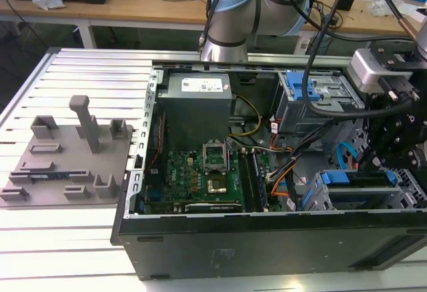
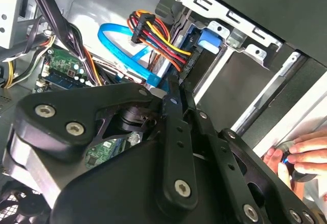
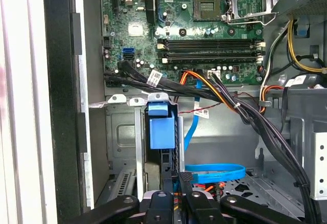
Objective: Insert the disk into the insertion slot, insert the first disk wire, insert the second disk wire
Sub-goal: 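Insert the second disk wire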
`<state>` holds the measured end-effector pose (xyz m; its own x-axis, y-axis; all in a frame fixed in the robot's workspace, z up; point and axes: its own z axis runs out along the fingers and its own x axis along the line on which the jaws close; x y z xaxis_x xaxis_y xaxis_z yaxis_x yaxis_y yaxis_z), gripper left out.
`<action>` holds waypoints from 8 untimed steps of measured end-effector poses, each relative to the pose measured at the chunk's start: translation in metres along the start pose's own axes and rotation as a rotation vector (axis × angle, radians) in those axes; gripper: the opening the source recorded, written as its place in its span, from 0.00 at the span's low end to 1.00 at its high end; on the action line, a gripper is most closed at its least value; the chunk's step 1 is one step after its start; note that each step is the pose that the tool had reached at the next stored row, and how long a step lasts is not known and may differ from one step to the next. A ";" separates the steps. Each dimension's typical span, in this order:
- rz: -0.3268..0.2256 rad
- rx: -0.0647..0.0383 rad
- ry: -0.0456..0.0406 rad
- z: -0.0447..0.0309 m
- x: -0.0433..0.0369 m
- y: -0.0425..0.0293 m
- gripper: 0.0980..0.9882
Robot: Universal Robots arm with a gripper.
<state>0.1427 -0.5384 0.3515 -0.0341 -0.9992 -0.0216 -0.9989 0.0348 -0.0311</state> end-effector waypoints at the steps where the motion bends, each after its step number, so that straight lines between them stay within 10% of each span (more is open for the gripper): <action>1: 0.000 0.000 0.0001 0.0001 0.0003 -0.0001 0.07; 8: 0.000 0.000 0.0001 0.0016 0.0005 -0.0019 0.07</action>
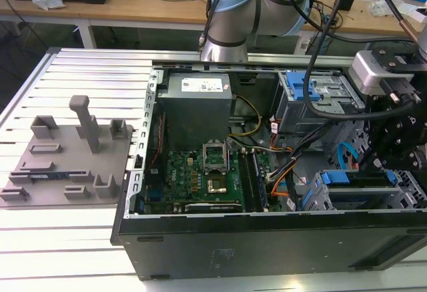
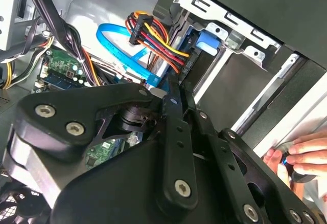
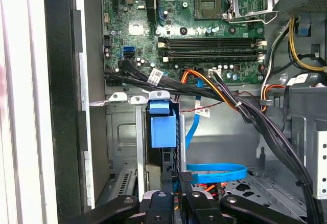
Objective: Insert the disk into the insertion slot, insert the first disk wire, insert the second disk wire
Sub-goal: 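Insert the second disk wire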
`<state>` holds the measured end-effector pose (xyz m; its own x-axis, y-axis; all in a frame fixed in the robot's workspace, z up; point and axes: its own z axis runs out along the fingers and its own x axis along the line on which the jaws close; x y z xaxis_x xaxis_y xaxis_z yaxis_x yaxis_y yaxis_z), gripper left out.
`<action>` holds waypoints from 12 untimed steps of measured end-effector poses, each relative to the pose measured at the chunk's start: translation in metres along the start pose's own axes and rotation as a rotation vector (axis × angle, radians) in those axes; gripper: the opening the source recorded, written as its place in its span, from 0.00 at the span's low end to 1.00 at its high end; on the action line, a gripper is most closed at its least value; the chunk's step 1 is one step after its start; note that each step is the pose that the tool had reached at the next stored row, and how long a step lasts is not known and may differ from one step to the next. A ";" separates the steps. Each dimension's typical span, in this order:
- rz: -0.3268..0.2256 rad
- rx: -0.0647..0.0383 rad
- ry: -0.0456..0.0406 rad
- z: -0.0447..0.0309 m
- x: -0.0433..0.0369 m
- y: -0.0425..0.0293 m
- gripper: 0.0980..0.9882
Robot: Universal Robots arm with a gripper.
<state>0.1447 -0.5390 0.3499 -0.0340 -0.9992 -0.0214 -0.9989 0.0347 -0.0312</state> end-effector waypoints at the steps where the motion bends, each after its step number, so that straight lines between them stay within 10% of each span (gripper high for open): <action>1: 0.000 0.000 0.0000 0.0002 0.0000 -0.0002 0.07; 12: 0.000 0.000 -0.0001 0.0053 0.0001 -0.0004 0.07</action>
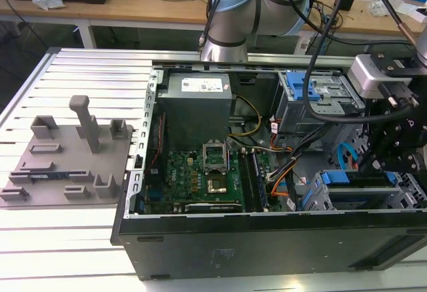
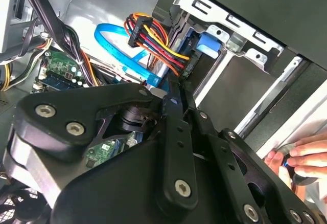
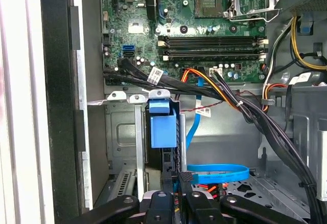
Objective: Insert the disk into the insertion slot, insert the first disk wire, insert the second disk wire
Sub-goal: 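Insert the second disk wire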
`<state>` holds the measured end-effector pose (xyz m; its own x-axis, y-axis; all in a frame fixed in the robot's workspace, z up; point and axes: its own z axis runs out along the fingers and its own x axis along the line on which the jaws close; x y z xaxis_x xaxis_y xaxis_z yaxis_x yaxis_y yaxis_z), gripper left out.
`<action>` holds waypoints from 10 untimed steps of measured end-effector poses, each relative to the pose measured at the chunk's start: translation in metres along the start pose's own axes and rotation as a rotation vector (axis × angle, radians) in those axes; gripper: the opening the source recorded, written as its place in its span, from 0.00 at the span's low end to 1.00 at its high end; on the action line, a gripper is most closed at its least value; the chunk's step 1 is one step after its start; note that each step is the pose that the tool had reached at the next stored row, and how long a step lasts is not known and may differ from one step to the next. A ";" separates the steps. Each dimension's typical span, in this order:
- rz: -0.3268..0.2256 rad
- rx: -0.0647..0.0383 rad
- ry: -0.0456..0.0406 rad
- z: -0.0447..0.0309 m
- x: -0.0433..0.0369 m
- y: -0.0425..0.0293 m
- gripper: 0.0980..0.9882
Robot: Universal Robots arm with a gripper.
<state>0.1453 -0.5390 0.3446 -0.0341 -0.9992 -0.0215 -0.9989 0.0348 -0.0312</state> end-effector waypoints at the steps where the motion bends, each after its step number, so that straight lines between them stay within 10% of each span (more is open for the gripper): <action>1: 0.000 0.000 0.0000 0.0010 0.0001 0.0001 0.07; 10: -0.004 0.000 -0.0015 0.0070 0.0012 0.0002 0.09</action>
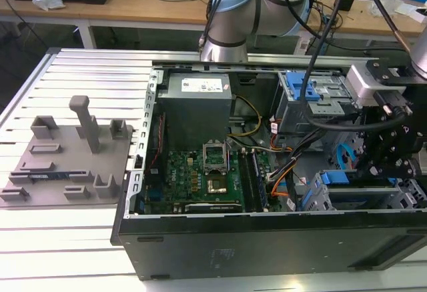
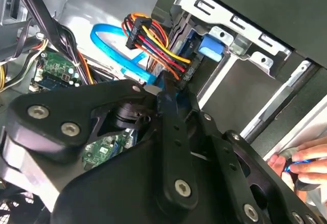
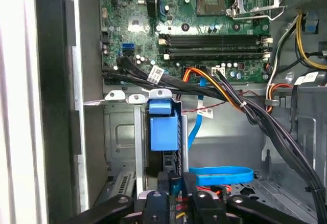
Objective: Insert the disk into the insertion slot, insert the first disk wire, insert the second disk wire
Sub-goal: 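Insert the second disk wire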
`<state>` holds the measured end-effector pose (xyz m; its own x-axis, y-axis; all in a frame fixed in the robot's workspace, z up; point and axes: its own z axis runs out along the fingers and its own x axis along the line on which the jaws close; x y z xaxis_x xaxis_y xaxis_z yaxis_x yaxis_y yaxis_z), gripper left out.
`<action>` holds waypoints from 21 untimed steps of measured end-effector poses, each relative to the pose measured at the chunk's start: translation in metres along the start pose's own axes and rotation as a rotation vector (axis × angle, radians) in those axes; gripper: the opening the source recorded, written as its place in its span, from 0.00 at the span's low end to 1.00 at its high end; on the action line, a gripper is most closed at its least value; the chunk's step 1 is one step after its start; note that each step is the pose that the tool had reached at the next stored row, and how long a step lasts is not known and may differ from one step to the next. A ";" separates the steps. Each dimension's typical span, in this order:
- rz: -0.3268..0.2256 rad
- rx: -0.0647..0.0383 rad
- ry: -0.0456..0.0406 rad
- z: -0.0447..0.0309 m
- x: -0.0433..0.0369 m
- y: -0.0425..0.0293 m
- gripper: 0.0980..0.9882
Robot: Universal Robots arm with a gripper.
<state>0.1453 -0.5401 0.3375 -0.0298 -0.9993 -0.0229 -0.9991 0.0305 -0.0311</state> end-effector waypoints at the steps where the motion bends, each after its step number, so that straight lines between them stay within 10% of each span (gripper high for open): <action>1: 0.000 0.000 0.0013 -0.0028 -0.0001 -0.0001 0.16; 11: 0.000 0.001 0.0014 -0.0504 -0.0033 -0.0015 0.01; 21: 0.000 0.001 0.0013 -0.0545 -0.0037 -0.0016 0.01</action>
